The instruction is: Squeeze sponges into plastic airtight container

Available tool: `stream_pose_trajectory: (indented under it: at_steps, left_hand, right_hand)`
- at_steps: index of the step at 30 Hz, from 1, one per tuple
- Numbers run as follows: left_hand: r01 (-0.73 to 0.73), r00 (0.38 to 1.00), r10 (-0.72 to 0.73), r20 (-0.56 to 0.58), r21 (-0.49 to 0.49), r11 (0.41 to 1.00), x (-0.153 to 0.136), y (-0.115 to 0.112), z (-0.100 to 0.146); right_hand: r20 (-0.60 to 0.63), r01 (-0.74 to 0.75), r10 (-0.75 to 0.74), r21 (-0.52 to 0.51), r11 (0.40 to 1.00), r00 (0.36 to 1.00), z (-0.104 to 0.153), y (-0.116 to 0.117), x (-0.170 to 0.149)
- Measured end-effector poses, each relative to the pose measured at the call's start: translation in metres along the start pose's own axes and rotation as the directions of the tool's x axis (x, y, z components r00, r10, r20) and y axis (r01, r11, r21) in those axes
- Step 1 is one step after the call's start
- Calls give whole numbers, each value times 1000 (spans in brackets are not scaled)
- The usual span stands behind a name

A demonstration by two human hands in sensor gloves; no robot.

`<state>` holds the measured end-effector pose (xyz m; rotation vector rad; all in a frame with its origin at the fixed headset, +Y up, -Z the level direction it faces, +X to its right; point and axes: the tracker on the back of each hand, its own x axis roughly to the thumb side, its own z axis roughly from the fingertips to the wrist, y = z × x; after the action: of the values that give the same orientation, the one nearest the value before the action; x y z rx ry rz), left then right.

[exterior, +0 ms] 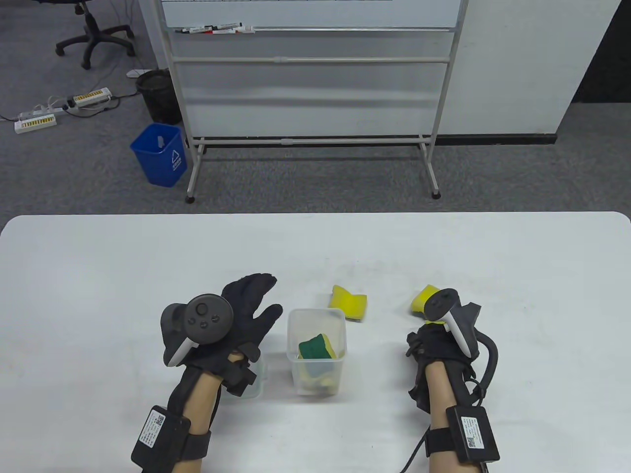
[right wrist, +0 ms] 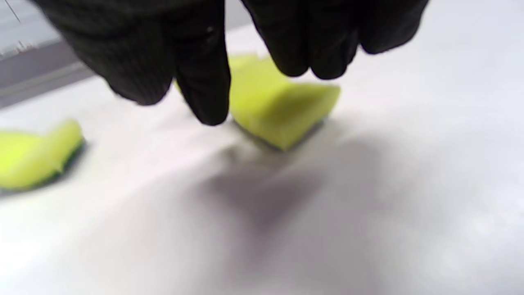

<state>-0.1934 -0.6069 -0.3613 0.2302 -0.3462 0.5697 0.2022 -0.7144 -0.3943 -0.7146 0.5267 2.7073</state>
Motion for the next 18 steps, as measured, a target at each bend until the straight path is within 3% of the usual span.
stream_pose_trajectory:
  at_steps: [7, 18]
  left_hand:
    - [-7, 1000, 7, -4, -8, 1000, -1, -1, -1]
    - [-13, 1000, 13, 1, -12, 1000, -1, -3, -2]
  right_hand:
    - [-36, -75, 76, 39, 996, 996, -10, 16, -3]
    - [-50, -77, 79, 44, 996, 996, -8, 13, -5]
